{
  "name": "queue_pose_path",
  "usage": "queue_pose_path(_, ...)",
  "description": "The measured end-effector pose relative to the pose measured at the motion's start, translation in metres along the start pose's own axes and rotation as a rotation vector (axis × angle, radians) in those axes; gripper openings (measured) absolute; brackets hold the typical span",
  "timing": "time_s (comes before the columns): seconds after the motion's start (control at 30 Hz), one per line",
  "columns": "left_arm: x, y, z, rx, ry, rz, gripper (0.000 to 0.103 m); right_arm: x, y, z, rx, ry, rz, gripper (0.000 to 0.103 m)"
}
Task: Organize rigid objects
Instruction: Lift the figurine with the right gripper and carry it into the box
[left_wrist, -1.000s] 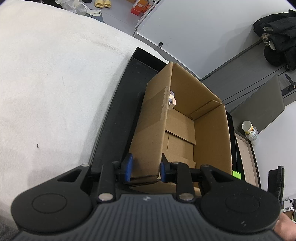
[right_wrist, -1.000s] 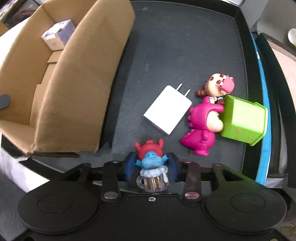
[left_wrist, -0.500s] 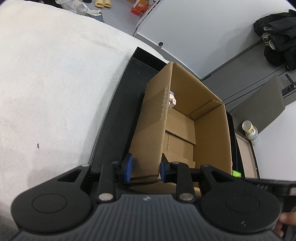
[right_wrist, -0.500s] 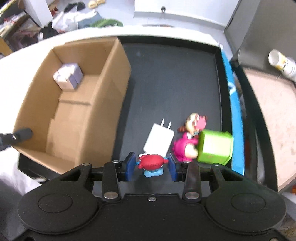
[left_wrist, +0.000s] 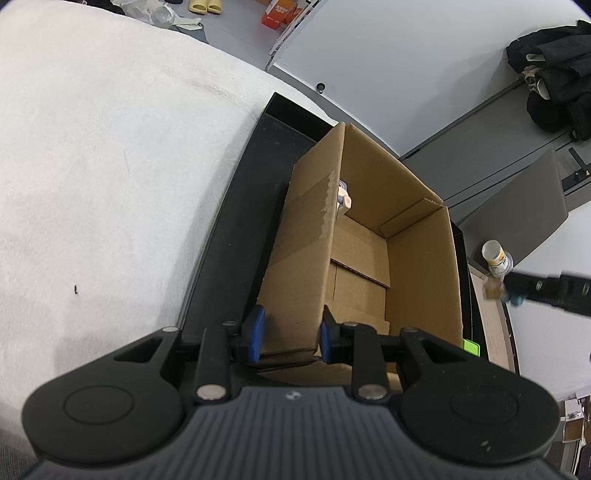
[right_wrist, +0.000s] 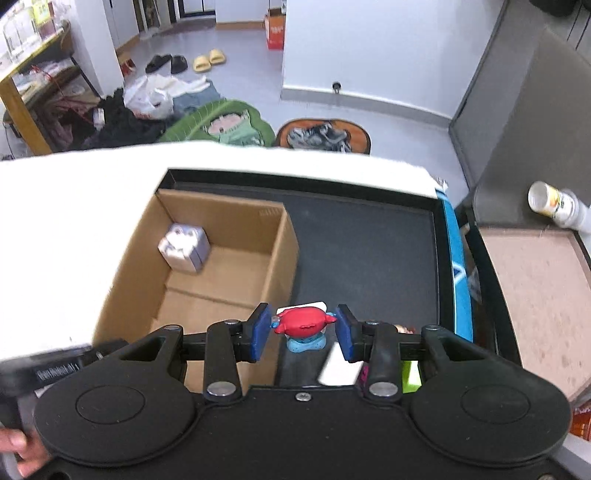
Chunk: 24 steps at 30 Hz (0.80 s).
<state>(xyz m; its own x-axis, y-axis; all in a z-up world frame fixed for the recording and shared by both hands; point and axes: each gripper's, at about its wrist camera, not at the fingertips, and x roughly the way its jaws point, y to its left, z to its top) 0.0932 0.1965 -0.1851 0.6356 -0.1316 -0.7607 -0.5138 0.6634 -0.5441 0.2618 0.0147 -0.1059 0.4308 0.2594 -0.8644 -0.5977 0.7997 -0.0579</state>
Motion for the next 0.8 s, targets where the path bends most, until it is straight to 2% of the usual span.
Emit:
queue_pose_path(0.33,0.0,0.0,0.0,-0.002,0.001,-0.001,0.027,-0.001,0.028,0.024,-0.016,-0.046,0.034,0.038)
queue_pose_path(0.8,0.001,0.0,0.0,-0.005,0.004,-0.006,0.027,0.025,0.066,0.032,-0.062,-0.027,0.061,0.038)
